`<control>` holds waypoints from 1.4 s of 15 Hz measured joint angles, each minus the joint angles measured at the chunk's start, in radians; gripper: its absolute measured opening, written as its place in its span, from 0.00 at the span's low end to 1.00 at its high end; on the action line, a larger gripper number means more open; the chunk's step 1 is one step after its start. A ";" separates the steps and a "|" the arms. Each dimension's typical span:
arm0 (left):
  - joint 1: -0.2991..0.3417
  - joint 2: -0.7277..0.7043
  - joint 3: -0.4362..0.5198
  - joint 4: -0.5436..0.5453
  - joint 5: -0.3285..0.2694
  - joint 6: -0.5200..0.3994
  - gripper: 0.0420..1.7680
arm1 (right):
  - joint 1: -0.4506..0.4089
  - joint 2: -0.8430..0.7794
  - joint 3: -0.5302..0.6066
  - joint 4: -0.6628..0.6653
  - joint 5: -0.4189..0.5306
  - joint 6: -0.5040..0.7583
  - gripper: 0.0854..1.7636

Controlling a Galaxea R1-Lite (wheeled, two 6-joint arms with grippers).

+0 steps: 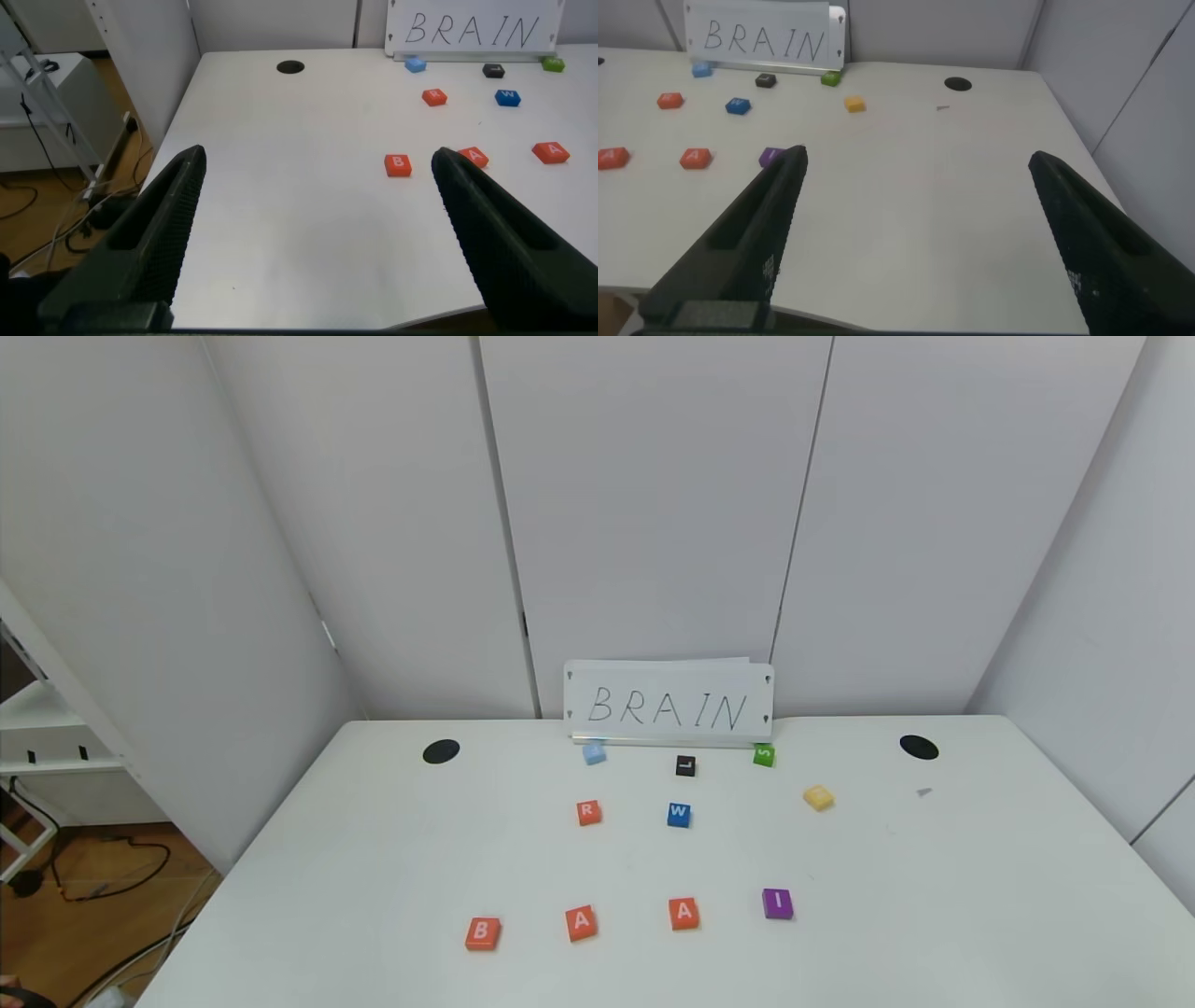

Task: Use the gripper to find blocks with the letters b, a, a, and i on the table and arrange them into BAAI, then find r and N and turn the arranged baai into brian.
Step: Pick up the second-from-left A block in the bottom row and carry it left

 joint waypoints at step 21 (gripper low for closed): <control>-0.004 0.887 -0.856 0.161 0.017 0.000 0.97 | -0.010 0.934 -0.803 0.073 0.007 0.023 0.97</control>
